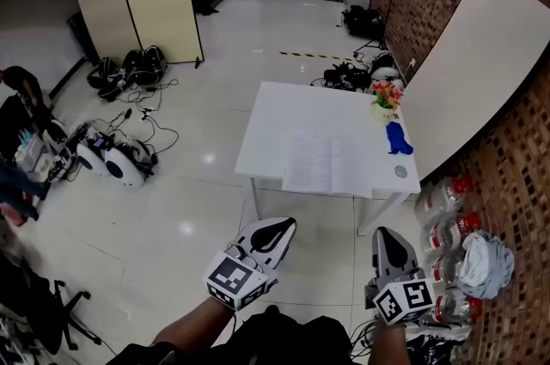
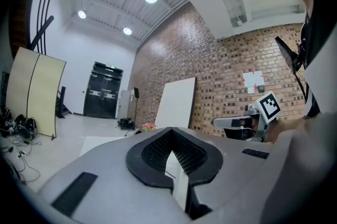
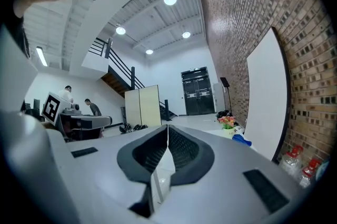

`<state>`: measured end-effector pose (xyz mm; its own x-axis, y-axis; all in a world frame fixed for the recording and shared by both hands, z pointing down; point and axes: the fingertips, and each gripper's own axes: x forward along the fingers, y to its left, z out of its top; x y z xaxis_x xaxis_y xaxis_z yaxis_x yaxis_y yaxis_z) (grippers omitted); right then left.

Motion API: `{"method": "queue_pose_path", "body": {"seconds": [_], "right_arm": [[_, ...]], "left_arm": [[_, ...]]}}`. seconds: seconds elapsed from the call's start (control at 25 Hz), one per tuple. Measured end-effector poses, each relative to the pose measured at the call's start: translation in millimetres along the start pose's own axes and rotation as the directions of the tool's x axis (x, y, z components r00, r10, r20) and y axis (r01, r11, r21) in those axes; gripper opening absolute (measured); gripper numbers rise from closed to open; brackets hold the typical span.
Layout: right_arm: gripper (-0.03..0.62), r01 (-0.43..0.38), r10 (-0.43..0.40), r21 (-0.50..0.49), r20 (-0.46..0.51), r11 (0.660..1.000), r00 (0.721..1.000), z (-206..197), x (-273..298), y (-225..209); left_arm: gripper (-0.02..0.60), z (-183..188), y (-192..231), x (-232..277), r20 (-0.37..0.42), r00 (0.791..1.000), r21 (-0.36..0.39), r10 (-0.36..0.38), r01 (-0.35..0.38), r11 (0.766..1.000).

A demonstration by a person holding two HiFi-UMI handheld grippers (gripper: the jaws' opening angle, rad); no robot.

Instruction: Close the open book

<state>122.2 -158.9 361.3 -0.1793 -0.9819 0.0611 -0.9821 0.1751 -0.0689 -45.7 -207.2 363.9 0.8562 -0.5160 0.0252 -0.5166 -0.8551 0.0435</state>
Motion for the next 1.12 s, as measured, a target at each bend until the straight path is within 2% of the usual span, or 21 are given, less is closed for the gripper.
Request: {"method": "queue_pose_path", "body": {"seconds": [0.16, 0.36, 0.8, 1.12], "right_arm": [[0.002, 0.006, -0.006, -0.012, -0.001, 1.000, 1.000, 5, 26, -13], [0.002, 0.002, -0.002, -0.004, 0.003, 1.000, 1.000, 8, 57, -50], [0.003, -0.085, 0.086, -0.014, 0.041, 0.996, 0.995, 33, 125, -165], [0.002, -0.118, 0.119, -0.010, 0.040, 0.993, 0.992, 40, 156, -215]], "left_arm": [[-0.003, -1, 15, 27, -0.005, 1.000, -0.007, -0.026, 0.025, 1.000], [-0.003, -4, 28, 76, -0.016, 0.999, -0.014, -0.032, 0.032, 0.999], [-0.003, 15, 49, 204, -0.010, 0.998, 0.004, 0.056, -0.056, 0.998], [-0.003, 17, 55, 258, -0.033, 0.995, -0.002, 0.092, -0.092, 0.996]]}}
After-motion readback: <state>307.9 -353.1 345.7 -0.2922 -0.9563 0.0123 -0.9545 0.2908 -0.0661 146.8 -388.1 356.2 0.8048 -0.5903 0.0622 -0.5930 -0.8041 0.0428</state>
